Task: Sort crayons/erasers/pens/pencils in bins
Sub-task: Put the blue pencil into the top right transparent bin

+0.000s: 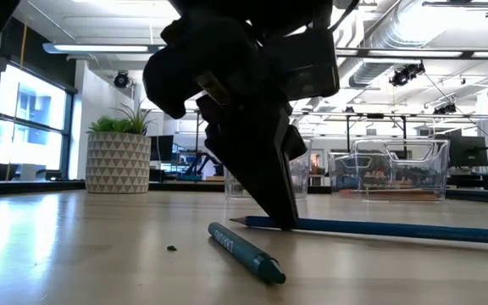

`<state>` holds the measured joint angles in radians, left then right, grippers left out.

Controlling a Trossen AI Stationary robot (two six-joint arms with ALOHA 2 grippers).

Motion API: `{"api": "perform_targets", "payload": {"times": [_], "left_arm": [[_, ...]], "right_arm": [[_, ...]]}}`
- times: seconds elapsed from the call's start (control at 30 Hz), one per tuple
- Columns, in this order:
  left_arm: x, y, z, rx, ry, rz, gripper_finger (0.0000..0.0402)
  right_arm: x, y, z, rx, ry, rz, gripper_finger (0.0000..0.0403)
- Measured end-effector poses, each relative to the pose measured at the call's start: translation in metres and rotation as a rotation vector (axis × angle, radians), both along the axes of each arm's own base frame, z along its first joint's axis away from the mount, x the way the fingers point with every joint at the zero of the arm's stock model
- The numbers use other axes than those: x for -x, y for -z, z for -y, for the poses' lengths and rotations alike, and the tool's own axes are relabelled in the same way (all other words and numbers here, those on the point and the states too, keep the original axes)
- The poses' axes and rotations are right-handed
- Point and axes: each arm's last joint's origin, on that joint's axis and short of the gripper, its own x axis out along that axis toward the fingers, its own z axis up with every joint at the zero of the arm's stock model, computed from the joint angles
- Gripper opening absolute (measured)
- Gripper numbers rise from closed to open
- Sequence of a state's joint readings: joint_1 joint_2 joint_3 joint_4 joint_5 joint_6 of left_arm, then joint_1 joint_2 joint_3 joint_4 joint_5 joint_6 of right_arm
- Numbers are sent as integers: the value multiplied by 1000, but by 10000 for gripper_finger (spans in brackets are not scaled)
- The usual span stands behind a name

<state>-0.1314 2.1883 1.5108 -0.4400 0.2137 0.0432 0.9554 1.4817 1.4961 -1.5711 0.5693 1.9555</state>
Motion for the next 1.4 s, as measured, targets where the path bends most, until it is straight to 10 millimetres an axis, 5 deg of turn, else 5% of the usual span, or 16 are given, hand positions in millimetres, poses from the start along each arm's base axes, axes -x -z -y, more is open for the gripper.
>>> {"api": "perform_targets", "payload": {"times": [0.97,1.4], "left_arm": [[-5,-8,-25,290,-36,-13,0],[-23,-24,-50,448,24,196,0]], "right_arm": [[40,-53,60,58,-305,148,103],[51,-65,79,87,-293,254,103]]}}
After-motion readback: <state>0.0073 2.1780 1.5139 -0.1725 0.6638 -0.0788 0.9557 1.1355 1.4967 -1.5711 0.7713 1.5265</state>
